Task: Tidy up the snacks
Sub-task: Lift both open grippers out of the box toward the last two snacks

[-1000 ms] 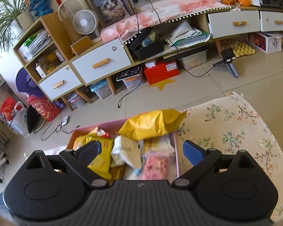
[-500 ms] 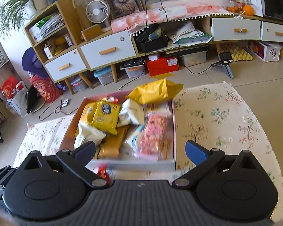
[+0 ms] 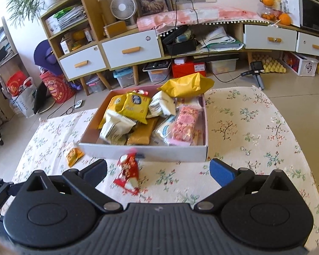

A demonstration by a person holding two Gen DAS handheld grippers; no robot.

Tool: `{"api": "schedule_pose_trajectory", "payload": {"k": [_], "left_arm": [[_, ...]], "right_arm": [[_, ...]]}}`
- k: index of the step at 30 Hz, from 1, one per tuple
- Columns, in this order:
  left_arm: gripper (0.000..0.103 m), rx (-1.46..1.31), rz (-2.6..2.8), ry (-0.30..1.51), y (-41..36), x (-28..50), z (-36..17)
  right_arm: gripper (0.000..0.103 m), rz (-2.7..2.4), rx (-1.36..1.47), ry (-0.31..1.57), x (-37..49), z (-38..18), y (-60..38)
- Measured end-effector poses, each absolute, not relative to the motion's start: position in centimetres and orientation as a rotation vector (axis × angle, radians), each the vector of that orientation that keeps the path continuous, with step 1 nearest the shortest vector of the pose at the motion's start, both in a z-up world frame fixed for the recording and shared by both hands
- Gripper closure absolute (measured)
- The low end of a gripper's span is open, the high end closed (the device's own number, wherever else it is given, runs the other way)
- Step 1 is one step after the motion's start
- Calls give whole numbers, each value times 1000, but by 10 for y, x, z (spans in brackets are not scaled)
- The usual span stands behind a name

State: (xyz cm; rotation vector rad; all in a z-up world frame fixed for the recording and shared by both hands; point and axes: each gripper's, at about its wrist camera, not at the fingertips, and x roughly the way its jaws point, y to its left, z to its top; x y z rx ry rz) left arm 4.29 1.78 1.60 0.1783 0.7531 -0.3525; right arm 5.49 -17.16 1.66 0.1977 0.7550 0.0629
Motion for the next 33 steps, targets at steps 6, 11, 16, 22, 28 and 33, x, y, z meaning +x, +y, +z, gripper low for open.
{"api": "schedule_pose_trajectory", "payload": {"k": [6, 11, 16, 22, 28, 33], "left_arm": [[6, 223, -352, 759, 28, 30, 4], [5, 222, -338, 777, 48, 22, -5], [3, 259, -308, 779, 67, 13, -17], [3, 273, -297, 810, 89, 7, -29], [3, 300, -284, 816, 115, -1, -41], [3, 292, -258, 823, 138, 0, -55]], "right_arm": [[0, 77, 190, 788, 46, 2, -160], [0, 79, 149, 811, 41, -13, -153], [0, 75, 113, 833, 36, -28, -149], [0, 87, 91, 841, 29, -36, -141], [0, 116, 32, 864, 23, -51, -123], [0, 168, -67, 863, 16, -61, -102]]}}
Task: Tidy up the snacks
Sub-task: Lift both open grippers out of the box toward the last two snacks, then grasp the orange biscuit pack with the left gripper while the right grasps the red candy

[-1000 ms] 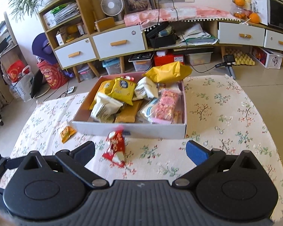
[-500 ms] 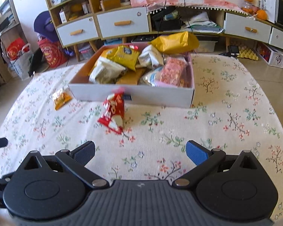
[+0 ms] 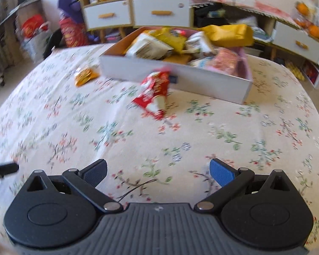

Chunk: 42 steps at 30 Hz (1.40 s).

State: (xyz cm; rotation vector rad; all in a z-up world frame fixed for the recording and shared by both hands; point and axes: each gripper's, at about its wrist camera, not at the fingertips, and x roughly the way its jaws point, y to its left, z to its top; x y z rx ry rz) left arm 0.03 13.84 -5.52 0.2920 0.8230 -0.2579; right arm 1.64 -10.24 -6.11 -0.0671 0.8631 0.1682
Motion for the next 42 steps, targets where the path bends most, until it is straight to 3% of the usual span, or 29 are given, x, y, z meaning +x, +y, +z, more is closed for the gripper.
{"api": "schedule_pose_trajectory", "payload": {"k": [7, 18, 42], "left_arm": [[0, 242, -266, 766, 152, 9, -64], [0, 279, -281, 653, 114, 80, -71], [0, 183, -262, 637, 90, 169, -77]], "right_arm": [[0, 224, -131, 807, 13, -69, -84], [0, 197, -102, 722, 46, -68, -76], [8, 134, -39, 706, 88, -69, -87]]}}
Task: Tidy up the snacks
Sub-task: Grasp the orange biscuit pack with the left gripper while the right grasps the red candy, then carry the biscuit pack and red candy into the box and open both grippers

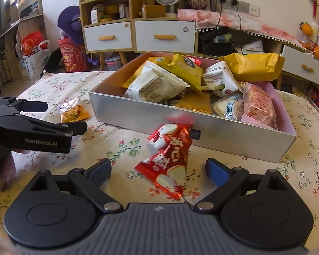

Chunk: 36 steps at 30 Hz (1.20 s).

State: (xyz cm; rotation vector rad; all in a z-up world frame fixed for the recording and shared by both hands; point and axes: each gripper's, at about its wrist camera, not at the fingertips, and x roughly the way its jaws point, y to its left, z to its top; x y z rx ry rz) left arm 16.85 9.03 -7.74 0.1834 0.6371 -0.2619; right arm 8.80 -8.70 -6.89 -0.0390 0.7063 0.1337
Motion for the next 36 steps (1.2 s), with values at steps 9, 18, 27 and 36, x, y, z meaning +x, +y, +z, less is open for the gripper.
{"api": "schedule_pose_trajectory", "payload": {"k": [9, 18, 27, 36], "left_arm": [[12, 144, -306, 643, 92, 176, -77], [37, 142, -316, 635, 83, 168, -74], [64, 182, -294, 664, 68, 163, -68], [66, 197, -246, 710, 64, 154, -62]], "right_arm": [[13, 130, -43, 693, 93, -68, -91], [35, 145, -28, 696, 95, -63, -94], [67, 159, -13, 705, 97, -58, -97], [76, 193, -27, 713, 93, -51, -92]]}}
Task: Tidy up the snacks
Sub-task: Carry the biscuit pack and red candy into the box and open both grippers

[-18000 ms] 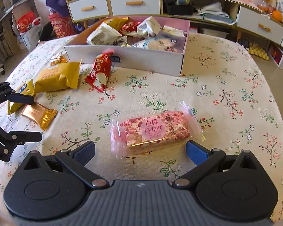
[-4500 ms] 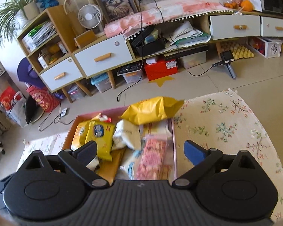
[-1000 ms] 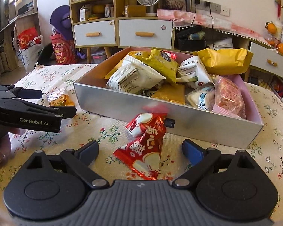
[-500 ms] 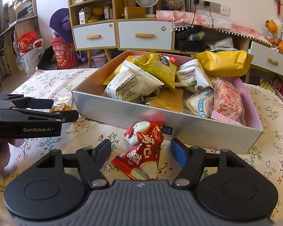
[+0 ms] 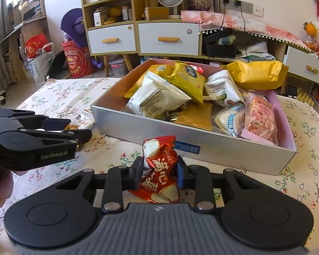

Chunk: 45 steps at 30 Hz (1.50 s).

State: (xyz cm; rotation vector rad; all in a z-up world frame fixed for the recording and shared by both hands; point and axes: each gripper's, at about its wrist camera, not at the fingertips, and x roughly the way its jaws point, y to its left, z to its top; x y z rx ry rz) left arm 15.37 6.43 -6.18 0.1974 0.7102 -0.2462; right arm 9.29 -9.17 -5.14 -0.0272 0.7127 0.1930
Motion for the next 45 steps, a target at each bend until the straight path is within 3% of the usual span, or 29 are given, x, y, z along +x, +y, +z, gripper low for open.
{"api": "schedule_pose_trajectory", "payload": {"k": [17, 31, 45], "left_arm": [[66, 132, -232, 693, 71, 132, -26], [66, 44, -292, 626, 51, 137, 6], [66, 51, -310, 626, 2, 174, -3]], "right_arm": [[77, 280, 15, 712, 81, -30, -88], [77, 225, 208, 634, 89, 0, -133], [77, 92, 365, 599, 122, -3, -177]]}}
